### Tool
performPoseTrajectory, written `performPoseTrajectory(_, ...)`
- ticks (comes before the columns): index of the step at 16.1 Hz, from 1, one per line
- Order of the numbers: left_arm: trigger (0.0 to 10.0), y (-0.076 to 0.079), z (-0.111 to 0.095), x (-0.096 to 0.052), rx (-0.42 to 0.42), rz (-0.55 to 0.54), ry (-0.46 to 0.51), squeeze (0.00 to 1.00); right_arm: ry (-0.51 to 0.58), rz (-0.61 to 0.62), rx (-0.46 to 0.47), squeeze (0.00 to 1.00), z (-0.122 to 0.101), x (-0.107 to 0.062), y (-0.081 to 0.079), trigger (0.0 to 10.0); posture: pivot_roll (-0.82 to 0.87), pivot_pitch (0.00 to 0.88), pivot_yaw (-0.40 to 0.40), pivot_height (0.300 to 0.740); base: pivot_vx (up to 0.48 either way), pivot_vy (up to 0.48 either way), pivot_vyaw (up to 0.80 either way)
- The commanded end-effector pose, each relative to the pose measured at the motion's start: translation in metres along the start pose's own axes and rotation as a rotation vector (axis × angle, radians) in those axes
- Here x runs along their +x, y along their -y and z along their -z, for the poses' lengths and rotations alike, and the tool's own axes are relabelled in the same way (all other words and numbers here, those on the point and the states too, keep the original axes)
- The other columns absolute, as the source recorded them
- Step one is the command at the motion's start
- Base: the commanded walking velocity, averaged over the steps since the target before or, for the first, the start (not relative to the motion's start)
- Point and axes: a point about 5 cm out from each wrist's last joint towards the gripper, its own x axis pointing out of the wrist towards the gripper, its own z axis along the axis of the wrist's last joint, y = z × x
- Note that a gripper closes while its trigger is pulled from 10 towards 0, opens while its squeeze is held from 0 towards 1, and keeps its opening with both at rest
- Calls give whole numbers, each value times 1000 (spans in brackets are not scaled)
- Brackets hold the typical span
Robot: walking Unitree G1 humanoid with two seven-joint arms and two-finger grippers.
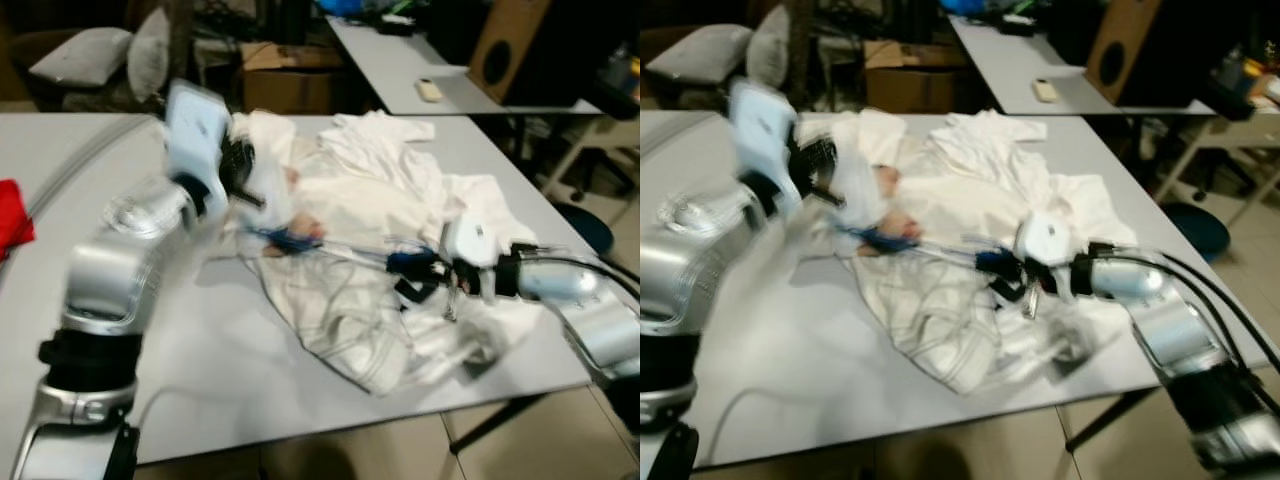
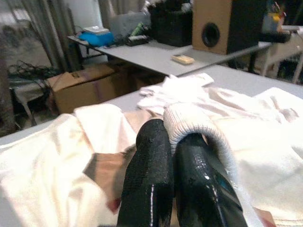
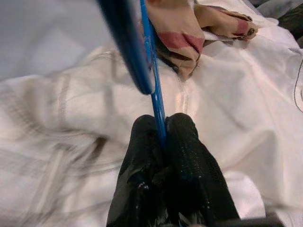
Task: Hang hanger
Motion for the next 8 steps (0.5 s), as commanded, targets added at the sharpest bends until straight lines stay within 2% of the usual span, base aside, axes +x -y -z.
performPoseTrajectory(1,10000,0,-8,3,28,-11,25,0,29,6,-23,0,-13,-11,6,10000,44,0,-51,740,0,0,0)
performPoseTrajectory(4,10000,-11,-4,14,78,-61,-4,0,60,-80,0,0,-28,-29,-8,10000,50,0,-40,740,0,0,0)
performPoseTrajectory(6,10000,-21,5,18,105,-118,-46,0,71,-84,-15,0,-36,-38,-12,10000,47,0,-34,740,0,0,0)
performPoseTrajectory(8,10000,-40,23,24,97,-178,-103,0,91,-95,35,0,-45,-57,-12,10000,45,0,-29,740,0,0,0)
